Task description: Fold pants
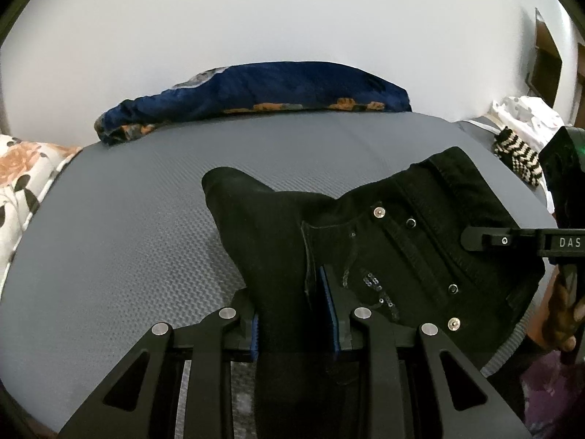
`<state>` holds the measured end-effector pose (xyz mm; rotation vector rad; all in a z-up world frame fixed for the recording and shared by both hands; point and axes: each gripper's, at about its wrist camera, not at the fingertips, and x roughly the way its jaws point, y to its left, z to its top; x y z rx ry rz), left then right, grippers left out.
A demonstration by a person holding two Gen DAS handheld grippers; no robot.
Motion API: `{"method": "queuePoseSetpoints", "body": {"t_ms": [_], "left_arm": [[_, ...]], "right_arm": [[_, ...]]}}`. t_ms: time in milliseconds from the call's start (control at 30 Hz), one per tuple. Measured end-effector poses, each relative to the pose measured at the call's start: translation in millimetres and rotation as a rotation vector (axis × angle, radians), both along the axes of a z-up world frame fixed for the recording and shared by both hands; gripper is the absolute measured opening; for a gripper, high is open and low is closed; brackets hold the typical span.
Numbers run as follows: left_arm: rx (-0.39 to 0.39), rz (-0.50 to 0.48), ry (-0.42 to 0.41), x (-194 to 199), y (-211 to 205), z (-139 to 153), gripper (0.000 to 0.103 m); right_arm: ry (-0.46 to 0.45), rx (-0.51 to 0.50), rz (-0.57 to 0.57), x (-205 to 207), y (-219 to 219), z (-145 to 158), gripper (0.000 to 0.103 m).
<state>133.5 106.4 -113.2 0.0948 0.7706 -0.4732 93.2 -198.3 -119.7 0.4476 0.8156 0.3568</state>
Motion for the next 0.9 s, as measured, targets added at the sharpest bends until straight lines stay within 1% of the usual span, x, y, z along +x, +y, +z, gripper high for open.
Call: {"method": "queuePoseSetpoints", "body": {"t_ms": [200, 700, 900], "left_arm": [[-0.010, 0.032, -0.015, 11.9, 14.9, 9.4, 0.028], [0.006, 0.083, -0.043, 43.5, 41.6, 34.4, 0.028], [0.009, 0.102, -0.050, 62.1, 53.4, 41.5, 0.028]], "right_arm": [[-0.007, 0.022, 0.017, 12.6, 12.3, 4.1, 0.022], [-0.011, 0.057, 0.042, 53.9, 40.7, 22.0, 0.022], [-0.015, 0.074, 0.047, 74.7, 52.4, 26.5, 0.022]]}}
